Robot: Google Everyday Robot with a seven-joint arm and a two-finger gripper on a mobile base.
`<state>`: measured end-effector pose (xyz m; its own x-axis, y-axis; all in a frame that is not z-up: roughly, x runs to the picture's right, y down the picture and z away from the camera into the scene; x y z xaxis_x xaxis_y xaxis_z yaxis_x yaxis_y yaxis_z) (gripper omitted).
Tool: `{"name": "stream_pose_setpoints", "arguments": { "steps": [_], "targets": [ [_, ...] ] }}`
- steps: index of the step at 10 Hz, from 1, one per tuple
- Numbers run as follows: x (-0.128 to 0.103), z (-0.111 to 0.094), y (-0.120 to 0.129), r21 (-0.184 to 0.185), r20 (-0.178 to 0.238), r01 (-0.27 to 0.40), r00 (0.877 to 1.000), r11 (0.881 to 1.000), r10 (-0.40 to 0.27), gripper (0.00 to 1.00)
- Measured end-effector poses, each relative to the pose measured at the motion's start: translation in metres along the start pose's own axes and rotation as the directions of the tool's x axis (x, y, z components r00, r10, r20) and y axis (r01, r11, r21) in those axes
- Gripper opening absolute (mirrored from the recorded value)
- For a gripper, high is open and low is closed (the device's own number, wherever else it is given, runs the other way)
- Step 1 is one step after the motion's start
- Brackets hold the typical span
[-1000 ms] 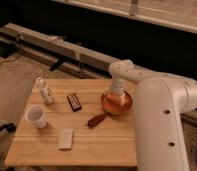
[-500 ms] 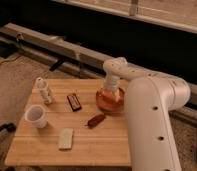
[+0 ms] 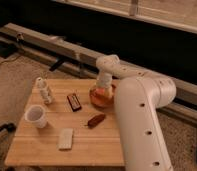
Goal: Push the ceramic bowl across the table
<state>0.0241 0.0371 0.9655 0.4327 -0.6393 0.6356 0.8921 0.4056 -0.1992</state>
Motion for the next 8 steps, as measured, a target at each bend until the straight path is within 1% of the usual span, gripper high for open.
{"name": "stream_pose_setpoints", "arguments": {
  "steps": [2,4,5,6,7,8],
  "targets": [
    [-0.003,0.002,-0.016,0.01,0.01,0.037,0.999,0.999,-0.037,0.8],
    [-0.006,0.002,-0.023,0.022,0.02,0.057,0.998,0.998,-0.057,0.8],
    [-0.009,0.0,-0.029,0.042,0.029,0.068,0.997,0.997,-0.069,0.8],
    [-0.013,-0.009,-0.037,0.071,0.027,0.082,0.996,0.994,-0.084,0.8],
    [-0.015,-0.019,-0.038,0.083,0.021,0.089,0.996,0.993,-0.091,0.8],
    [-0.017,-0.035,-0.038,0.093,0.009,0.093,0.995,0.991,-0.095,0.8]
  ]
}}
